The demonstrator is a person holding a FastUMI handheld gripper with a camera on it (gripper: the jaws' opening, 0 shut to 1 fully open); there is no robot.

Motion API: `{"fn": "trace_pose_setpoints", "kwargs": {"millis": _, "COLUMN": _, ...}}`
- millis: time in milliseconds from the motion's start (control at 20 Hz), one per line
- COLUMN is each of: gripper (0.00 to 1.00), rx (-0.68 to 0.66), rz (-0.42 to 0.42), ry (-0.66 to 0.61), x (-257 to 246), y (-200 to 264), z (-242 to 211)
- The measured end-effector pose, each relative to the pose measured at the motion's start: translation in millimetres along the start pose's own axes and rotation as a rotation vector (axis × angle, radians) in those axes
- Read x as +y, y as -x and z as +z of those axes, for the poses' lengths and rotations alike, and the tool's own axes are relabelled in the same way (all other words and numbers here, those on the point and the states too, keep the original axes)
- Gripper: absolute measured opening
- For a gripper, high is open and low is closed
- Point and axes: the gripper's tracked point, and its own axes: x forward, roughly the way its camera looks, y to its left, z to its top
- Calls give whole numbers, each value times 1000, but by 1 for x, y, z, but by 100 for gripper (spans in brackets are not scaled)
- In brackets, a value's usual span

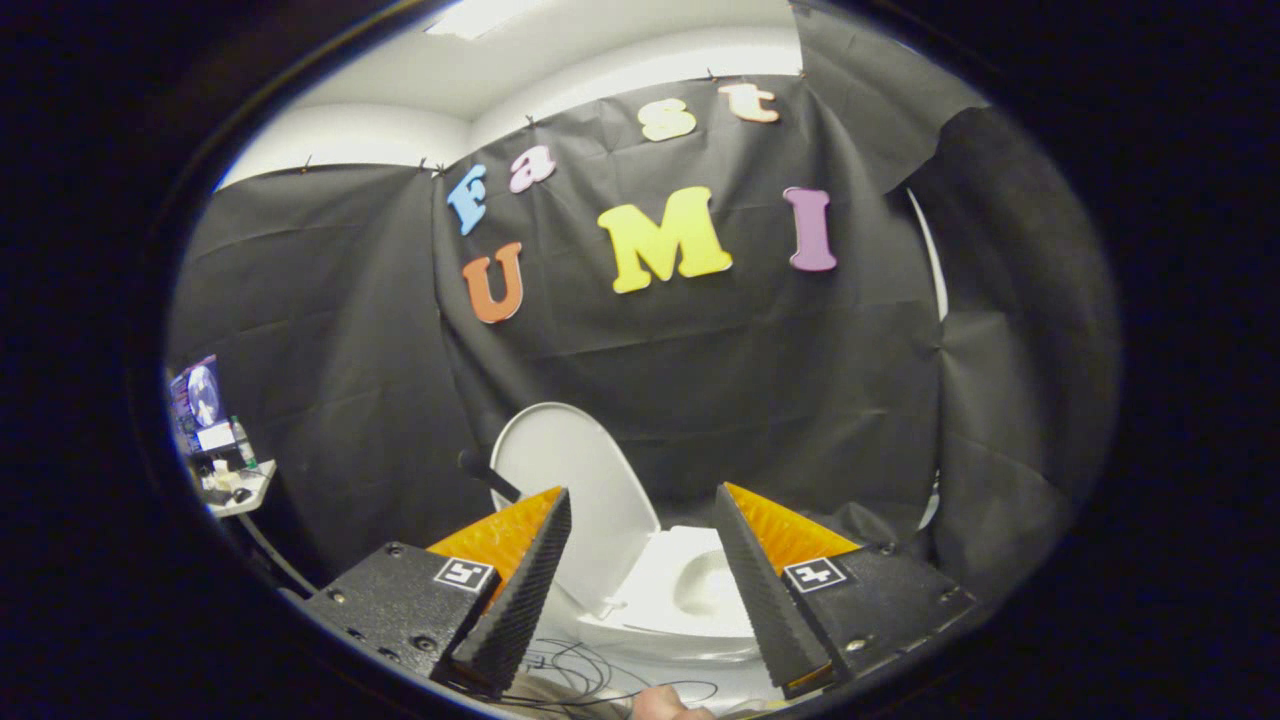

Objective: Open the toilet lid.

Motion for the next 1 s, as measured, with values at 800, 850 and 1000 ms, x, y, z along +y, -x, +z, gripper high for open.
{"fn": "trace_pose_setpoints", "kwargs": {"millis": 800, "gripper": 91, "rx": -221, "rz": -211, "ry": 88, "x": -112, "y": 85, "z": -40}}
{"fn": "trace_pose_setpoints", "kwargs": {"millis": 850, "gripper": 91, "rx": -226, "rz": -223, "ry": 80, "x": -117, "y": 85, "z": -42}}
{"fn": "trace_pose_setpoints", "kwargs": {"millis": 1000, "gripper": 91, "rx": -227, "rz": -206, "ry": 54, "x": -115, "y": 85, "z": -49}}
